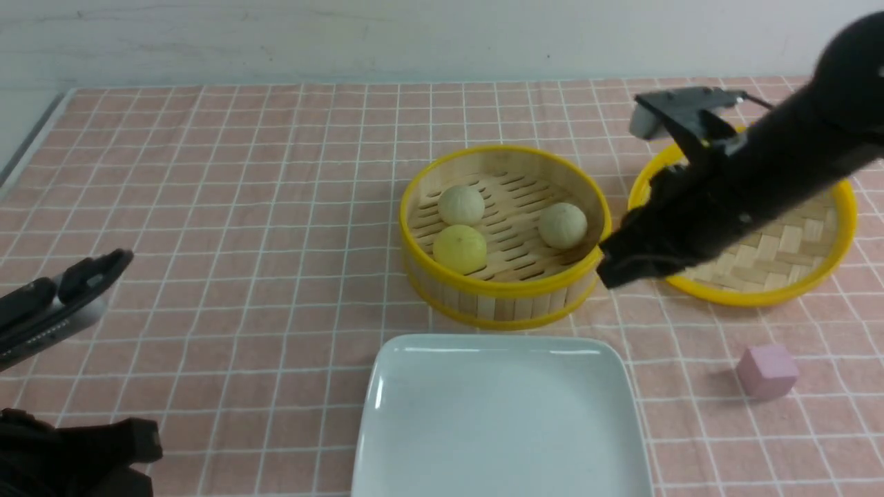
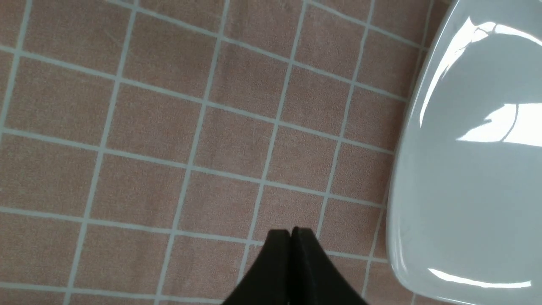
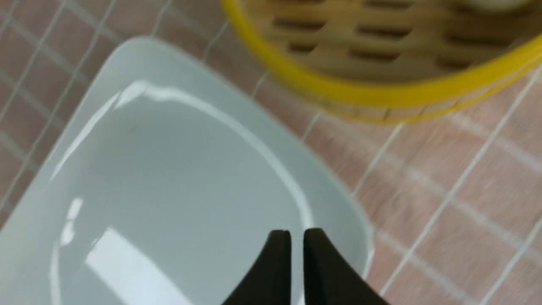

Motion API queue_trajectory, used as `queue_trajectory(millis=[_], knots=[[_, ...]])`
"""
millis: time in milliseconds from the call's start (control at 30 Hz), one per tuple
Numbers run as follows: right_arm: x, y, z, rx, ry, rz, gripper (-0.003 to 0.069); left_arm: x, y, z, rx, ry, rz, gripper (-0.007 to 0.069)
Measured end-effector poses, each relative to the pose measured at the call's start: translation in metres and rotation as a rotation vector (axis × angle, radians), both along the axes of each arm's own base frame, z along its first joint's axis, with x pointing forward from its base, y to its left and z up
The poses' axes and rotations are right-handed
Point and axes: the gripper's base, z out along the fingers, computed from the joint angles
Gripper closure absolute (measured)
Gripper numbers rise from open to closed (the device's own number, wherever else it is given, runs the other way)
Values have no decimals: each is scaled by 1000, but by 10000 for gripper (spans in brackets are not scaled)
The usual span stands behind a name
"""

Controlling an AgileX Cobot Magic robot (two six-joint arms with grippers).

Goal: Put the steamed buns into the plate on the pink tablecloth.
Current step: 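Reach toward a bun in the bamboo steamer with the right gripper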

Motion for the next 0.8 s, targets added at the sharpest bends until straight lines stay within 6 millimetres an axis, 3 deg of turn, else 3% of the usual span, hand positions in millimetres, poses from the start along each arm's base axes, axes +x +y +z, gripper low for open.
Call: queue_trajectory(millis=[67,100,133,233,367,467,533,567,633,800], knots=[[27,6,-2,-34,-39,-26,512,0,0,0,0,0,0,605],[32,7,-2,-40,-45,-30,498,0,0,0,0,0,0,604],[49,11,-5,-61,-65,-40,444,0,0,0,0,0,0,601],[75,17,-17,-108,-97,-37,345,0,0,0,-1,0,0,592],[98,22,-32,-157,-144,-30,261,0,0,0,-2,0,0,578],[108,23,-49,-203,-157,-19,251,0,0,0,-4,0,1,566],[113,24,-67,-223,-133,-14,265,0,0,0,-4,0,1,559],[113,24,-67,-223,-134,-14,270,0,0,0,-4,0,1,559],[116,25,-82,-231,-110,-13,328,0,0,0,-4,0,1,554],[116,27,-77,-216,-119,-17,592,0,0,0,-4,-1,1,547]])
